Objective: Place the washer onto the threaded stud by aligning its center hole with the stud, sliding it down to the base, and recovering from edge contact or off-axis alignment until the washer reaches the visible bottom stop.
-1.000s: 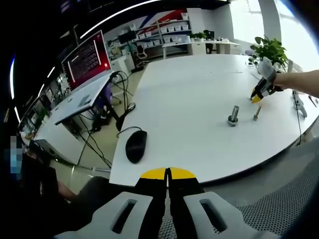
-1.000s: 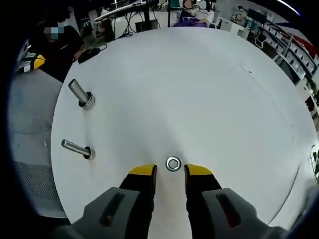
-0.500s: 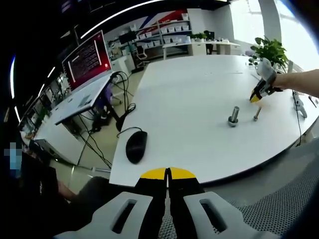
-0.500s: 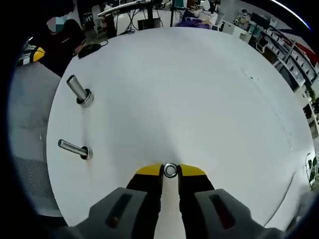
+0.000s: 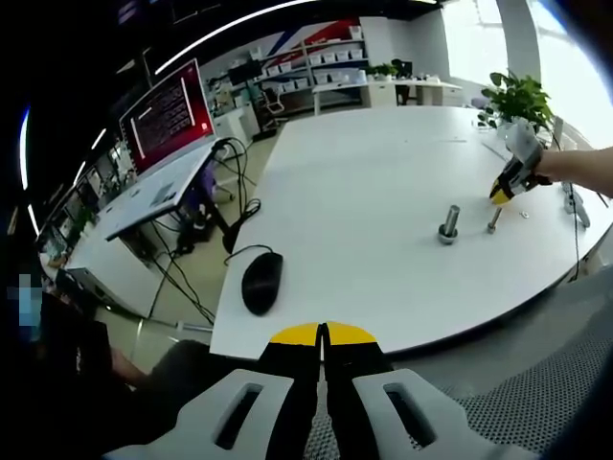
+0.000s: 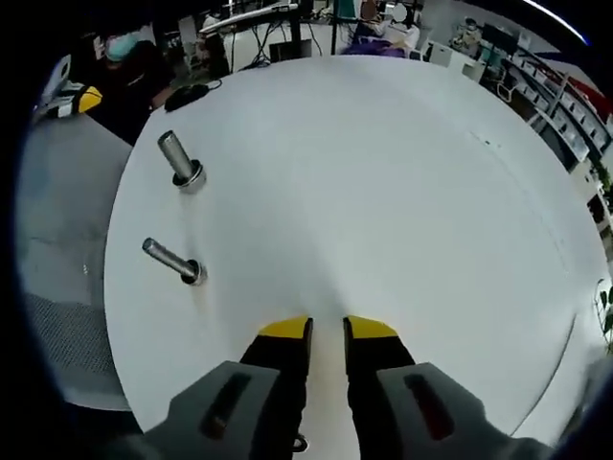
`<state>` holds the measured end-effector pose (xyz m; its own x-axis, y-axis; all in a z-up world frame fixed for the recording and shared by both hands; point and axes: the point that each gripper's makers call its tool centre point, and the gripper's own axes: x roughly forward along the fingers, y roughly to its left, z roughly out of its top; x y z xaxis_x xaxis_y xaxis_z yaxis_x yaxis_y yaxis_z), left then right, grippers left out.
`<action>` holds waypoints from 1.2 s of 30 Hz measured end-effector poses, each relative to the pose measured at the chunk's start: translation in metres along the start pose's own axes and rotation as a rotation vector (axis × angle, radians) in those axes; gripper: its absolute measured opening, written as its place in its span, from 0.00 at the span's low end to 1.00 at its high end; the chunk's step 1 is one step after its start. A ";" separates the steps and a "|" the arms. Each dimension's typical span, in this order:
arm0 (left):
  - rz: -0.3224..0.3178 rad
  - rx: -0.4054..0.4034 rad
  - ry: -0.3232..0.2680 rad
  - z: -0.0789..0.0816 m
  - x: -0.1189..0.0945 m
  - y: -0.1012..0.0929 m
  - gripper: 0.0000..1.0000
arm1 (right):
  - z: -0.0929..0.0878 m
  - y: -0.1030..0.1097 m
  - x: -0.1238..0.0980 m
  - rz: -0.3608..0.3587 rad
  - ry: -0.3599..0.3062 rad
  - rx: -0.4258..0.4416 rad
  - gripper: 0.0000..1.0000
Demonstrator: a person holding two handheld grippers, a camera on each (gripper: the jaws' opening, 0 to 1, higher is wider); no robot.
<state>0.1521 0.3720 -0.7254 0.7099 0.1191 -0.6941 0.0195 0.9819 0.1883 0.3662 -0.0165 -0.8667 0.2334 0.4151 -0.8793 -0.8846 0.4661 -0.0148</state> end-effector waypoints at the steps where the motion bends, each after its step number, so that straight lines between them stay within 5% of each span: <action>1: 0.000 0.001 0.001 0.000 0.000 0.000 0.00 | -0.004 0.001 -0.004 0.001 0.004 -0.001 0.18; 17: 0.005 0.005 0.011 -0.002 0.000 0.000 0.00 | -0.064 0.018 -0.041 0.099 0.158 -0.076 0.20; 36: 0.006 0.008 0.011 -0.001 0.000 0.001 0.00 | -0.071 0.013 -0.037 0.058 0.233 -0.176 0.16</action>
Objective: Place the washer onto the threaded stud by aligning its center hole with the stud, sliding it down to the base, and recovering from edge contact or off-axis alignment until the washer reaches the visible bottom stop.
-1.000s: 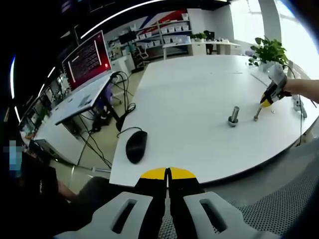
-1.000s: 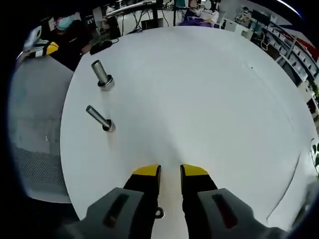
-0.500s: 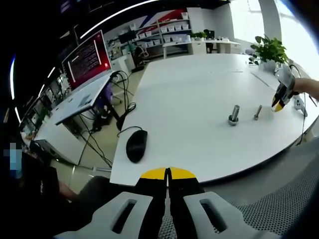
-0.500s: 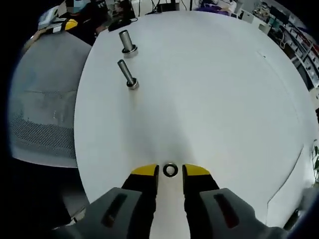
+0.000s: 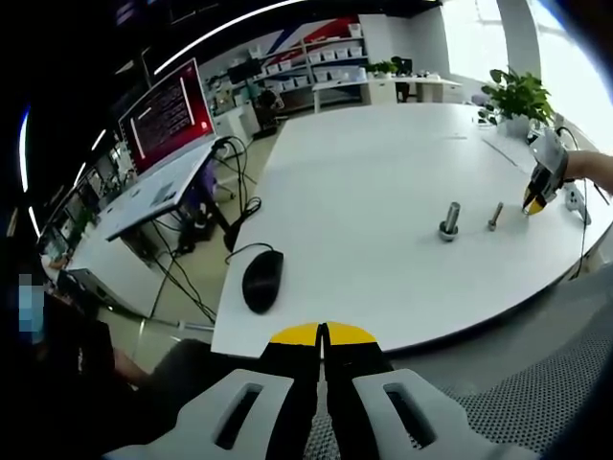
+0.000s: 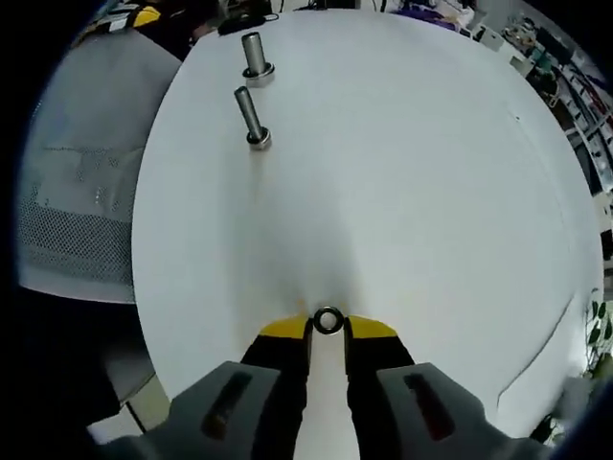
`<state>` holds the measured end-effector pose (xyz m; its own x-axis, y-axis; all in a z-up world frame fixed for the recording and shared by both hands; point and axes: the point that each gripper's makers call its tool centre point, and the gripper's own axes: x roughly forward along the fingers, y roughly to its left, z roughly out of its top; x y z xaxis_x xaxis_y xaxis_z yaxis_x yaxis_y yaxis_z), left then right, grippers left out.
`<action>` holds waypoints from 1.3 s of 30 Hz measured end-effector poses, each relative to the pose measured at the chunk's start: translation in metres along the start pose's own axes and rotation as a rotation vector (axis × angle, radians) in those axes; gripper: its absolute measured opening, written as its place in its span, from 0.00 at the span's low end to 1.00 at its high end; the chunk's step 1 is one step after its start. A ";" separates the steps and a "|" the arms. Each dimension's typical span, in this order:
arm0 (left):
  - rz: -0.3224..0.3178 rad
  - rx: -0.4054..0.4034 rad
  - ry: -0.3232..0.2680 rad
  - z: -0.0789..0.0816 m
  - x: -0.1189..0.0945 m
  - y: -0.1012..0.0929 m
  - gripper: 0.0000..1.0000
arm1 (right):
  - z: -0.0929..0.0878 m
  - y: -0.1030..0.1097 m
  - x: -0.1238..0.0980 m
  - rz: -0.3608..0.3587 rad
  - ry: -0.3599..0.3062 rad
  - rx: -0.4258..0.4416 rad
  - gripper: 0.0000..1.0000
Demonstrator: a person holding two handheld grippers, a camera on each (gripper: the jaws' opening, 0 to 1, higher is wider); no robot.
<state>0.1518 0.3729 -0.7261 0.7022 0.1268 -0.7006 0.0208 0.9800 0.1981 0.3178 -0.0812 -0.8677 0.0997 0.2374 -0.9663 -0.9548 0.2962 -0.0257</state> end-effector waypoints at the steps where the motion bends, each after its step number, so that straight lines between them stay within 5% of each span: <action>1: 0.000 0.001 0.000 0.000 0.000 0.000 0.00 | 0.000 0.000 0.000 0.000 0.001 0.002 0.15; 19: 0.000 -0.002 -0.006 0.001 0.000 0.001 0.00 | 0.001 0.001 0.001 0.012 0.130 -0.062 0.15; 39: 0.002 -0.008 -0.013 0.002 0.000 0.002 0.00 | -0.001 0.000 0.004 -0.008 0.132 -0.061 0.16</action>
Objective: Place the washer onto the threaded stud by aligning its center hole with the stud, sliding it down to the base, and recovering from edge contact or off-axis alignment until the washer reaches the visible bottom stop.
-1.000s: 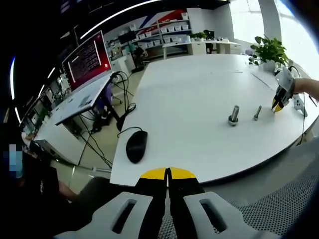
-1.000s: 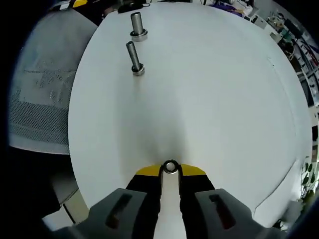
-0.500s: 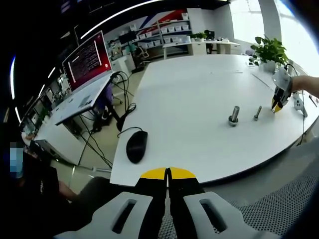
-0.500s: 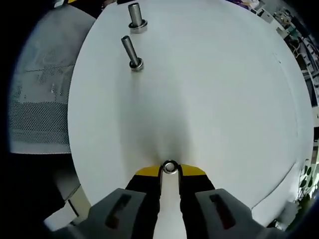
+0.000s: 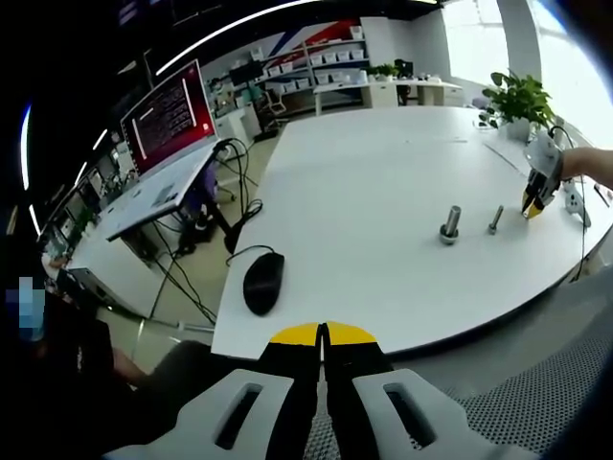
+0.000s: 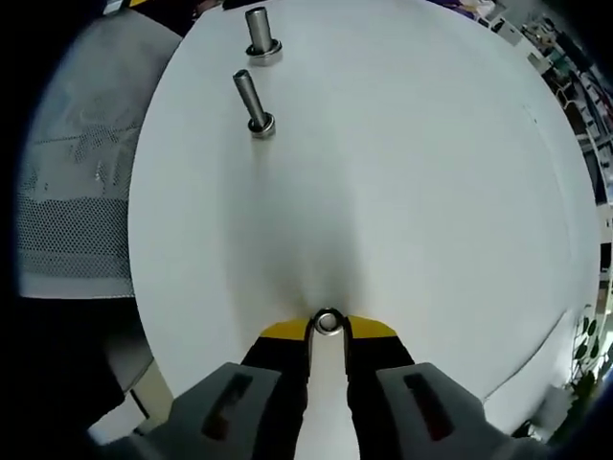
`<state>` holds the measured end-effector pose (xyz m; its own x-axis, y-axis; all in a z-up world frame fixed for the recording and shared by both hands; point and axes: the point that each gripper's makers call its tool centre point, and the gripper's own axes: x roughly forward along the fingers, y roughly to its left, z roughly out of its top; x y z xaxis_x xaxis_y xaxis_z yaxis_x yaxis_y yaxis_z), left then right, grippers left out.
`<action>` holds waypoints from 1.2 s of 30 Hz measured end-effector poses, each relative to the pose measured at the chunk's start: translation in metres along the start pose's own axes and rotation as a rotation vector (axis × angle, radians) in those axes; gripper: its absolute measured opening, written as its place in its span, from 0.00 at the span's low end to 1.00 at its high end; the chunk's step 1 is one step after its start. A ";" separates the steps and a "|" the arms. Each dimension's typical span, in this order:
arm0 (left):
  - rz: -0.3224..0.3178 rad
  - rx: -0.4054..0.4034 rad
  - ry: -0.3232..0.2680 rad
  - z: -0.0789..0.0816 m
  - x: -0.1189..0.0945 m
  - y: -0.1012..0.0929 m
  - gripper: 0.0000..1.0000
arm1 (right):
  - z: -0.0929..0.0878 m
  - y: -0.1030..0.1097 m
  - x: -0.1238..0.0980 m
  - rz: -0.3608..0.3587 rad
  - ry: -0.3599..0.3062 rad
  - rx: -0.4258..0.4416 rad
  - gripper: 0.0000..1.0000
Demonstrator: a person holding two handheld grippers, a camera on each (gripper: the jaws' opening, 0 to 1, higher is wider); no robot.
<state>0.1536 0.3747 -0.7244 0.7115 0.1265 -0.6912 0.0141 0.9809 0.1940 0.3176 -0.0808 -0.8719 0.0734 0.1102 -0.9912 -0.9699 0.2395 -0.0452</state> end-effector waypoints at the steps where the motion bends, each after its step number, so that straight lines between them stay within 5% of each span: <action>1: 0.000 0.000 0.000 0.000 0.000 0.000 0.00 | 0.000 0.002 -0.001 -0.005 0.004 -0.004 0.16; 36: 0.005 0.000 0.008 -0.003 0.000 0.003 0.00 | 0.001 0.006 -0.006 -0.077 0.019 0.028 0.15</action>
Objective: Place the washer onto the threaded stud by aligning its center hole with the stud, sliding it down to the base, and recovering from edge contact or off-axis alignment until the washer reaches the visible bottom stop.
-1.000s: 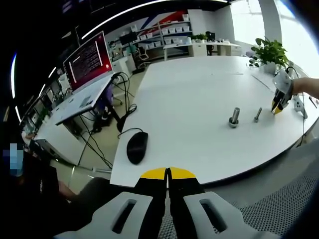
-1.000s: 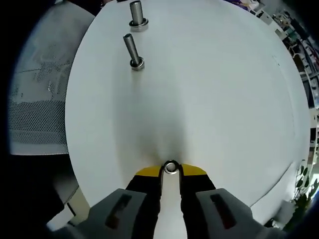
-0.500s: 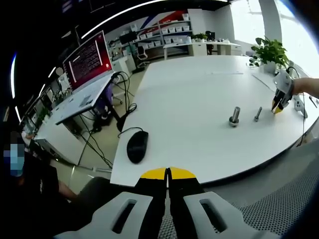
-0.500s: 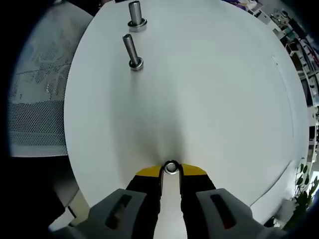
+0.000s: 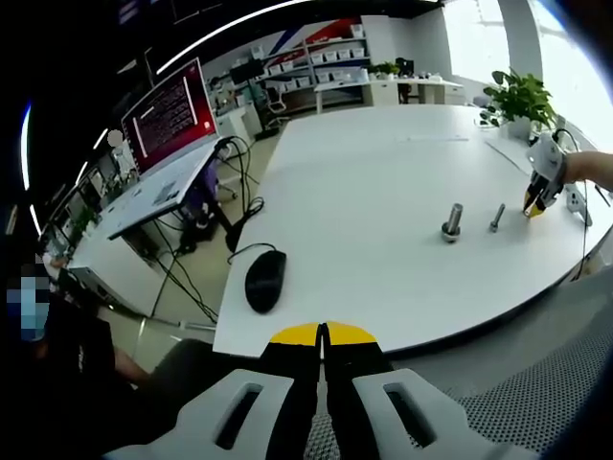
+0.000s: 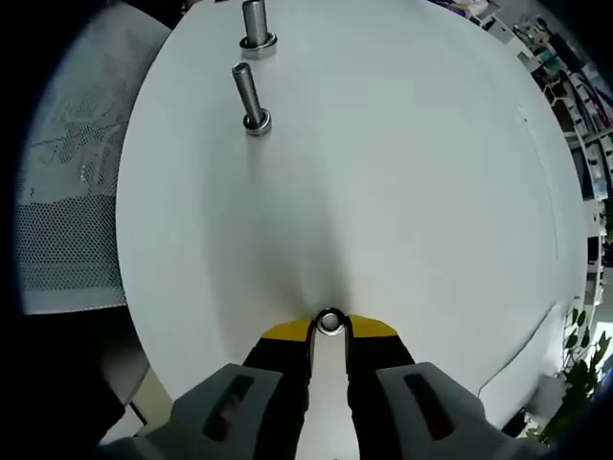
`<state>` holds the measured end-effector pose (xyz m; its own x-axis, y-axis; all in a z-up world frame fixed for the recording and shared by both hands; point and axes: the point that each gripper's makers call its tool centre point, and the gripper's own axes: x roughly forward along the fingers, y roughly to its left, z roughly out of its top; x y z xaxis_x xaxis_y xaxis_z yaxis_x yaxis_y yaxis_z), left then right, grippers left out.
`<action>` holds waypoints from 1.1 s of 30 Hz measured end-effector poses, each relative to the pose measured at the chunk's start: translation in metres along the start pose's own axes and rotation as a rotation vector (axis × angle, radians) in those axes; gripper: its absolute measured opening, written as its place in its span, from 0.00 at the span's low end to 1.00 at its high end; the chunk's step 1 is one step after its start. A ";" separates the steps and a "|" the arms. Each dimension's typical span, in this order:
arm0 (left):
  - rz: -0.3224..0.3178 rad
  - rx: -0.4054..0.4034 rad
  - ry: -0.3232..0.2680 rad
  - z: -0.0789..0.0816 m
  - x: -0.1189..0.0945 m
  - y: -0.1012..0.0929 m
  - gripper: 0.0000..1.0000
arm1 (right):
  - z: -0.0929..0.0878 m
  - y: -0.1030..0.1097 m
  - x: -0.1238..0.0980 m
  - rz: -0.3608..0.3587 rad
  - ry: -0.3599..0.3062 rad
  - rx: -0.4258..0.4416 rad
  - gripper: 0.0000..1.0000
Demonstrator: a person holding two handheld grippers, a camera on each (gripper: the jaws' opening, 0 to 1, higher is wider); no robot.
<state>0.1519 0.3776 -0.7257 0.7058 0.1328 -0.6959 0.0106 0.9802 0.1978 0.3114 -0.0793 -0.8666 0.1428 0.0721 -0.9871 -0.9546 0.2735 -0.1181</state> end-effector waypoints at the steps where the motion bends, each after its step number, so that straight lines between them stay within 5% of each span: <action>1: 0.000 0.000 -0.001 0.000 0.000 0.000 0.00 | 0.000 0.001 0.000 -0.006 -0.001 -0.004 0.15; 21: 0.013 0.031 0.051 -0.008 0.000 0.000 0.00 | 0.003 -0.004 0.003 -0.072 -0.047 -0.001 0.15; 28: 0.012 0.031 0.054 -0.009 0.001 0.000 0.00 | 0.009 0.004 0.002 0.020 -0.116 0.061 0.14; 33: 0.012 0.024 0.047 -0.008 0.001 0.001 0.00 | 0.031 0.006 -0.013 0.043 -0.198 0.045 0.14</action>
<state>0.1469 0.3799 -0.7314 0.6716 0.1524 -0.7251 0.0194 0.9747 0.2228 0.3116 -0.0487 -0.8515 0.1550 0.2707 -0.9501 -0.9490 0.3082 -0.0671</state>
